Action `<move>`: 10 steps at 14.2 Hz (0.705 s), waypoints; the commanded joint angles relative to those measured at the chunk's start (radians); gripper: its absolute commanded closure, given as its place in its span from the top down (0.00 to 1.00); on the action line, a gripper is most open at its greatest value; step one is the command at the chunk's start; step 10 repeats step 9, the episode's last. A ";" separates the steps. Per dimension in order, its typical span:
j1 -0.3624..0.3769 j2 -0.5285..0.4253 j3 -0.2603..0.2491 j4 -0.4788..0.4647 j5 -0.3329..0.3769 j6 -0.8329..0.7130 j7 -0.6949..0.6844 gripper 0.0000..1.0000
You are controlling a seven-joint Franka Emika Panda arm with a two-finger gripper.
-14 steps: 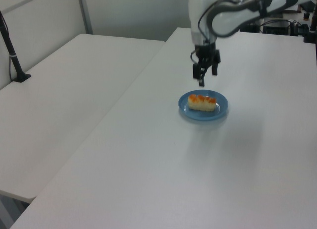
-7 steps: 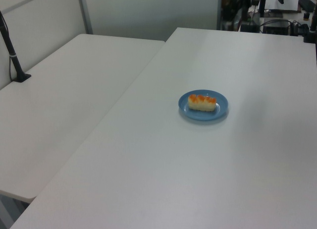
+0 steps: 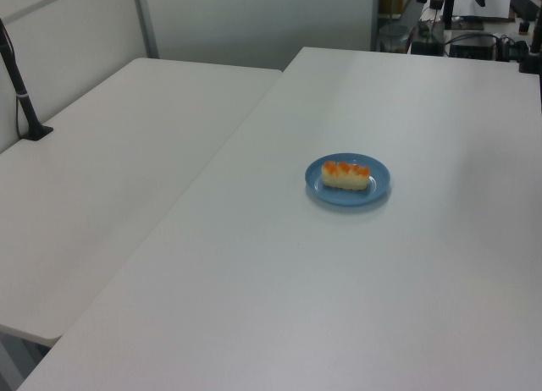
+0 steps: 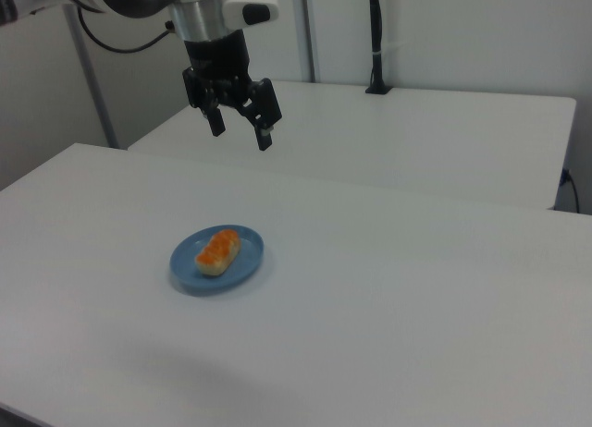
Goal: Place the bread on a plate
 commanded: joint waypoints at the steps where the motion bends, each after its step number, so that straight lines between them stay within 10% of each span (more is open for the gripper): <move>1: 0.071 -0.007 -0.017 -0.051 0.016 0.048 0.020 1.00; 10: 0.084 -0.005 -0.024 -0.071 0.045 0.065 0.057 1.00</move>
